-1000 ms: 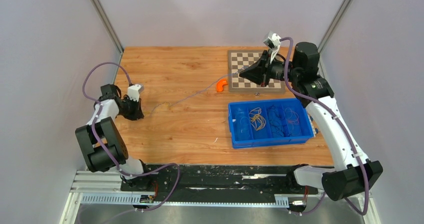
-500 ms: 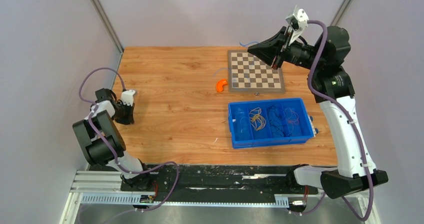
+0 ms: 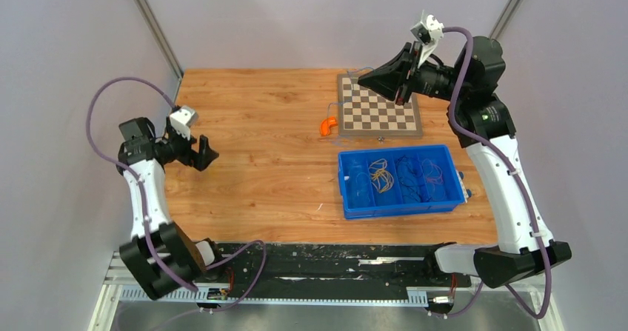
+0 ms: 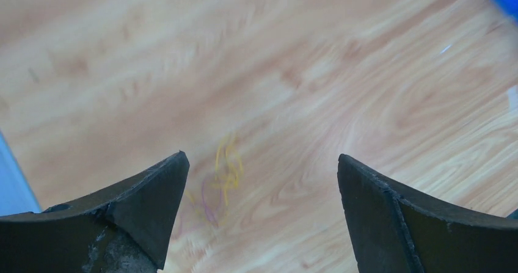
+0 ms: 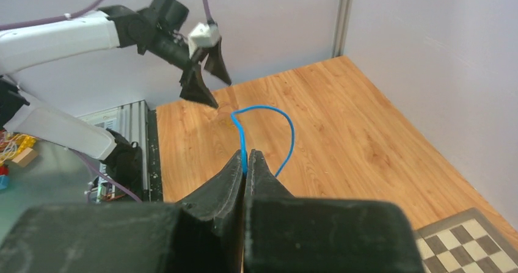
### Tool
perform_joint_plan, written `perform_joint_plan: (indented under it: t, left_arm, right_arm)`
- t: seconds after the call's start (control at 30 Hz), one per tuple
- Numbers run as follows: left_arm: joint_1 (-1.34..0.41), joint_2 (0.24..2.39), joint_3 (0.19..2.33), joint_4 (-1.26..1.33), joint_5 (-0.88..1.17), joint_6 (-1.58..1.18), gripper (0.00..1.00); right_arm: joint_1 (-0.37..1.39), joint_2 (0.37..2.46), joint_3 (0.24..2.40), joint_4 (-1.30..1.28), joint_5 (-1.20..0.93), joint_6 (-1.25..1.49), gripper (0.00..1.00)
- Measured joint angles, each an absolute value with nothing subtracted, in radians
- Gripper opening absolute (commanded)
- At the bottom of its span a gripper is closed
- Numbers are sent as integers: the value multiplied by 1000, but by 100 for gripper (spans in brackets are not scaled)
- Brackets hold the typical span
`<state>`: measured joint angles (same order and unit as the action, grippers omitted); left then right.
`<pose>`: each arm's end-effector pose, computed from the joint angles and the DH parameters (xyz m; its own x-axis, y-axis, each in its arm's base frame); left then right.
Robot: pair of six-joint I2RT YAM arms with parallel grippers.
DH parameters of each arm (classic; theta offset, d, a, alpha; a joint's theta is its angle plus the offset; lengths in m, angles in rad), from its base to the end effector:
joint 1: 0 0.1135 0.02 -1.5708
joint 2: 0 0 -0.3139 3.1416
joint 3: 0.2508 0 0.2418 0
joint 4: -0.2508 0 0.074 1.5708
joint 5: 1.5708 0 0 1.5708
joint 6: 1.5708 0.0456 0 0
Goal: Untangle the cables
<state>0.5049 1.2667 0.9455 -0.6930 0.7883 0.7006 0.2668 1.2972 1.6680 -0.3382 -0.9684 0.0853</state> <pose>0.2111 0.0797 0.3059 -0.5765 0.2007 -0.7920 0.4690 0.8750 -0.1197 0.2134 0.0973 0.5598 -0.0491 0.0366 -0.9981 -0.9430 0.3275 0.0584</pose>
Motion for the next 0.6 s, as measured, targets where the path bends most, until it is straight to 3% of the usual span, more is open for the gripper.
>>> perform_joint_plan:
  t: [0.17,0.3,0.43,0.6]
  left_arm:
    - [398,1028,1063,-706,1032,633,100]
    - [182,876,1047,-596,1132,463,100]
    - [-55,781,958,-393,1122,269,100]
    - [-300,831,935,-228,1031,157,100]
  right_arm:
    - [330,1297,1667,-333,-977,105,0]
    - [416,1297,1649,-309,-976,118,0]
    - [476,1310,1630,-294,-974,126,0]
    - [498,1331,1626,-290,-968,131,0]
